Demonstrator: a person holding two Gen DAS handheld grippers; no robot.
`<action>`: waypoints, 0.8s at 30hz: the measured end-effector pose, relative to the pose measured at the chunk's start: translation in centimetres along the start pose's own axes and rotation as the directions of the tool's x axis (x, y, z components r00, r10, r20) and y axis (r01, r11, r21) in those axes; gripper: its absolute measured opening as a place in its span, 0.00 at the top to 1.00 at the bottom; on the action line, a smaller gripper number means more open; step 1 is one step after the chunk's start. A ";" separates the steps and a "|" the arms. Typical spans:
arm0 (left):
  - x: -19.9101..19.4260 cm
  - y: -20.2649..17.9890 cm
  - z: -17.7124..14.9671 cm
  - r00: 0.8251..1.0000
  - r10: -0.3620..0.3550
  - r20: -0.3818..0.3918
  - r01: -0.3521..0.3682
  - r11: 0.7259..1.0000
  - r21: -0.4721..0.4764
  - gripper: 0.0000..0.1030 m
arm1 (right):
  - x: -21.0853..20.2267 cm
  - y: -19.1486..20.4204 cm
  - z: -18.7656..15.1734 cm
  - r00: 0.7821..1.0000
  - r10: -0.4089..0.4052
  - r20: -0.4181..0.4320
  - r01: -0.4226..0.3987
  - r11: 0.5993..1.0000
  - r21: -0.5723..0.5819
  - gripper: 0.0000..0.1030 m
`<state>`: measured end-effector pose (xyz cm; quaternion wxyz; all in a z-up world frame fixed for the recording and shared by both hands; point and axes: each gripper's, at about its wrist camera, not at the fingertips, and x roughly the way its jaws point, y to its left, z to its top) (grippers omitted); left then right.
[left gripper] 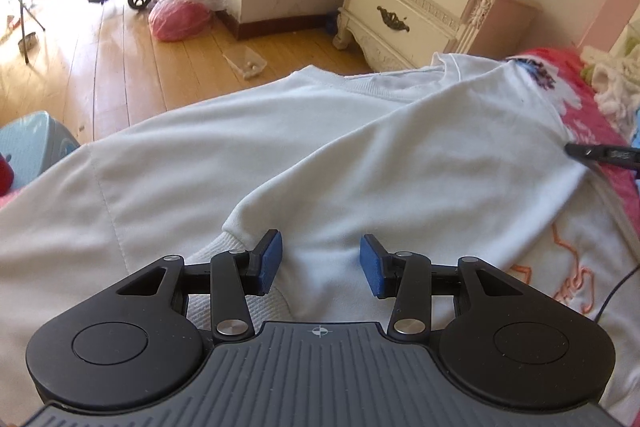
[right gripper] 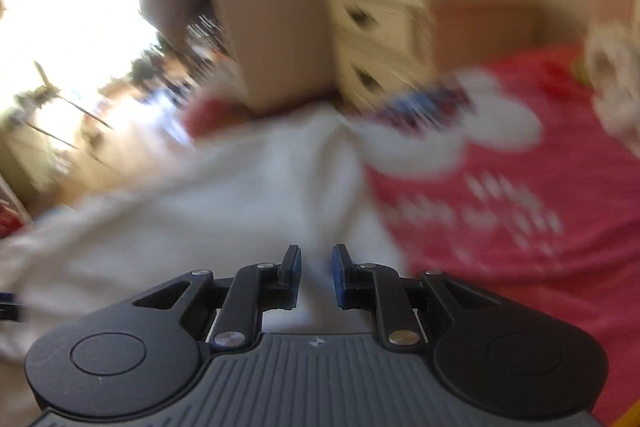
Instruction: Fold clothes
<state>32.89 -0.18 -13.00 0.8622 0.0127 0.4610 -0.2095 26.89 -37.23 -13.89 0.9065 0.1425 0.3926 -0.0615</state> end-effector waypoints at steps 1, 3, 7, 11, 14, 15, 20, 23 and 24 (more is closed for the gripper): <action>-0.1 0.0 0.0 1.000 0.002 0.000 -0.002 1.000 -0.001 0.58 | -0.1 -0.6 -0.1 1.000 0.021 0.003 -0.021 0.999 0.044 0.83; -0.2 -0.1 0.0 1.000 0.007 0.001 -0.007 1.000 -0.004 0.58 | -1.3 -0.6 0.2 1.000 0.018 0.026 -0.020 0.997 0.076 0.82; -2.0 -1.0 0.0 1.000 0.002 0.025 -0.002 1.000 0.003 0.49 | -4.1 0.6 0.1 0.996 0.072 0.052 -0.077 0.991 0.107 0.82; -1.7 -2.8 -1.1 1.000 0.020 -0.009 -0.019 0.997 0.072 0.46 | -5.0 3.8 -0.8 0.992 0.120 0.039 -0.121 0.992 0.028 0.82; -0.8 -3.9 -2.1 0.998 0.052 -0.042 -0.047 0.993 0.108 0.46 | -3.9 6.3 -1.7 0.994 0.108 0.007 -0.108 0.992 -0.068 0.82; -0.4 -4.1 -2.4 0.997 0.069 -0.046 -0.063 0.991 0.118 0.46 | -3.2 6.9 -2.2 0.996 0.092 -0.009 -0.093 0.991 -0.100 0.82; 0.0 -5.3 -3.1 0.992 0.127 -0.018 -0.122 0.976 0.180 0.40 | -1.4 8.8 -5.1 1.000 0.017 0.008 -0.014 0.964 -0.266 0.80; 0.1 -5.2 -3.0 0.991 0.131 -0.020 -0.125 0.977 0.173 0.37 | -1.5 9.1 -5.2 1.000 0.008 0.016 -0.003 0.957 -0.290 0.79; 0.2 -5.2 -3.0 0.991 0.131 -0.021 -0.125 0.977 0.170 0.37 | -1.6 9.0 -5.0 1.000 0.011 0.011 -0.007 0.961 -0.278 0.79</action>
